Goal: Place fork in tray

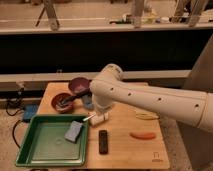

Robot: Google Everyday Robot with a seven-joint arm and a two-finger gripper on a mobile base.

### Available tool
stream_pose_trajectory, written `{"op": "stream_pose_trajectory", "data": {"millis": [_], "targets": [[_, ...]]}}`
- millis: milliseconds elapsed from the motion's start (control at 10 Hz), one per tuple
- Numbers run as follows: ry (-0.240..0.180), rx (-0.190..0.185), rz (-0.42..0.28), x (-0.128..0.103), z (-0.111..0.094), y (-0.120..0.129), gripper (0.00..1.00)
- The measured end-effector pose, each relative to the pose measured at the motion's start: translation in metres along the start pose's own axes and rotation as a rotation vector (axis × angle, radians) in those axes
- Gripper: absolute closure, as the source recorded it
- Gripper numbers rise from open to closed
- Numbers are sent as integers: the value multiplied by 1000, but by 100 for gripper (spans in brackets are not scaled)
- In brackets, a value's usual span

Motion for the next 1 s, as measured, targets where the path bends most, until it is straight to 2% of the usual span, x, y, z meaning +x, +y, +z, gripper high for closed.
{"op": "stream_pose_trajectory", "data": {"millis": [300,600,800,1000], "targets": [[-19,-2,-60,-39,6,-13,99],[-39,-2,-103,-54,9,-16,99],[-62,-5,-147,-78,15,-26,99],[-72,-5,-169,-87,18,-29,99]]}}
